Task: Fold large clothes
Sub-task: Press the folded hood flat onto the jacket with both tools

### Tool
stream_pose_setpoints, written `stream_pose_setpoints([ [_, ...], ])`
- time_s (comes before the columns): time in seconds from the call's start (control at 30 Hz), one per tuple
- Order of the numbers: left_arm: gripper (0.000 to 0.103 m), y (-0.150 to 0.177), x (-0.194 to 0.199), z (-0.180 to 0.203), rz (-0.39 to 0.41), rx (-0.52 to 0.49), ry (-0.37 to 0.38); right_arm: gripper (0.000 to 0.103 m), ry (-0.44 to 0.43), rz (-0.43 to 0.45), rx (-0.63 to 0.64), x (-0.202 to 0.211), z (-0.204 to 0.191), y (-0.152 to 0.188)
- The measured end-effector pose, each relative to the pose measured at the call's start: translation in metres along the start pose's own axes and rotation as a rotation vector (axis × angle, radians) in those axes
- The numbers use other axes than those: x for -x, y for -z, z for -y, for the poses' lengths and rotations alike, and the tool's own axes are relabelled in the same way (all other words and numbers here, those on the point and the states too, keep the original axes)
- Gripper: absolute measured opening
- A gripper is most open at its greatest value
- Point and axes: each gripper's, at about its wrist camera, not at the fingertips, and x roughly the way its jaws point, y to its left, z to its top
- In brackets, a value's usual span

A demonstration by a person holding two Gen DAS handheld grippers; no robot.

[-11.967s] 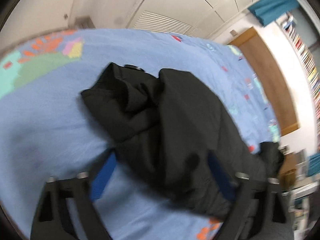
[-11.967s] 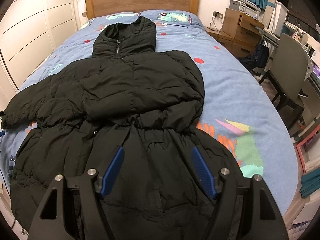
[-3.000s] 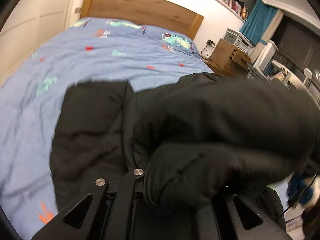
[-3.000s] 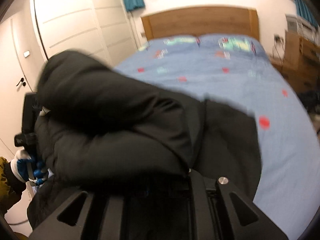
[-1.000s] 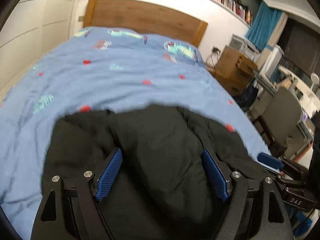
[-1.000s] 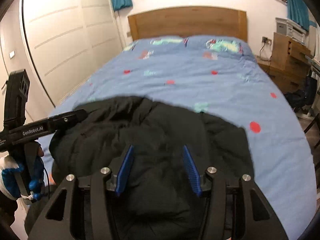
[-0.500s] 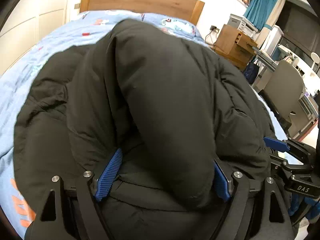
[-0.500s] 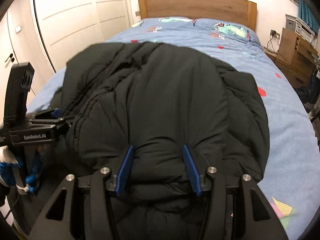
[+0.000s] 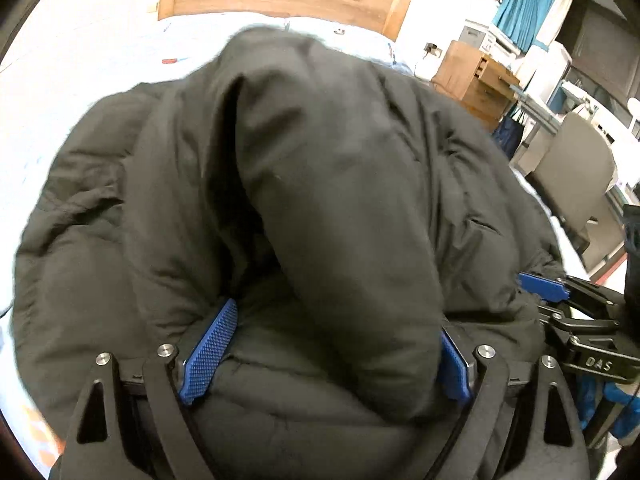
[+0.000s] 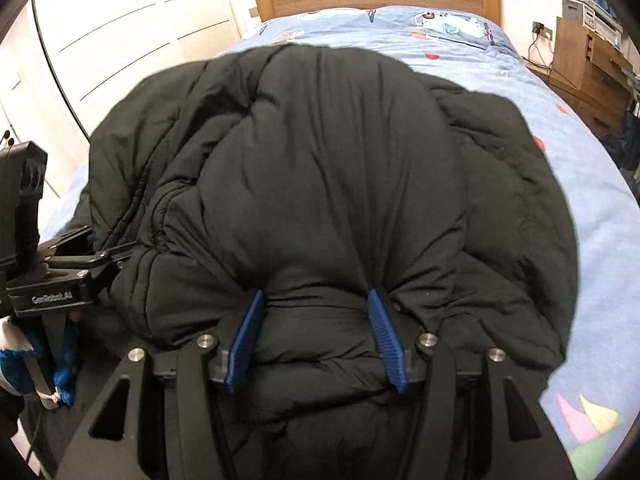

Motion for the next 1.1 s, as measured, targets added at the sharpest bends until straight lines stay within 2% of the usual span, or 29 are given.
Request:
stream_pose_setpoints([
  [0.13,0.089,-0.004,0.037,0.000,0.063,-0.016,-0.005,0.053,0.030,0.022,0.036,0.029,-0.009,-0.007],
  [0.27,0.089,-0.023,0.069,0.001,0.159,-0.009,-0.004,0.053,0.036,0.076,0.051,0.053,-0.016,-0.018],
  [0.37,0.089,-0.039,0.070,0.011,0.180,-0.022,0.019,0.053,0.043,0.116,0.056,0.063,-0.021,-0.027],
  [0.5,0.089,-0.042,0.042,0.025,0.137,-0.048,0.026,0.053,0.074,0.105,0.051,0.048,-0.016,-0.033],
  [0.67,0.089,-0.017,-0.010,0.016,0.015,-0.005,0.013,0.053,0.077,0.067,0.037,0.025,-0.002,-0.006],
  [0.77,0.090,-0.007,-0.024,0.011,0.009,-0.010,-0.001,0.053,0.057,0.054,0.025,0.011,0.005,-0.002],
  [0.93,0.092,-0.009,-0.031,0.016,-0.029,-0.033,-0.047,0.055,0.085,0.032,0.008,-0.008,0.005,0.003],
  [1.1,0.091,-0.007,0.003,0.030,-0.032,-0.036,-0.112,0.055,0.098,-0.012,-0.028,0.007,0.002,0.000],
])
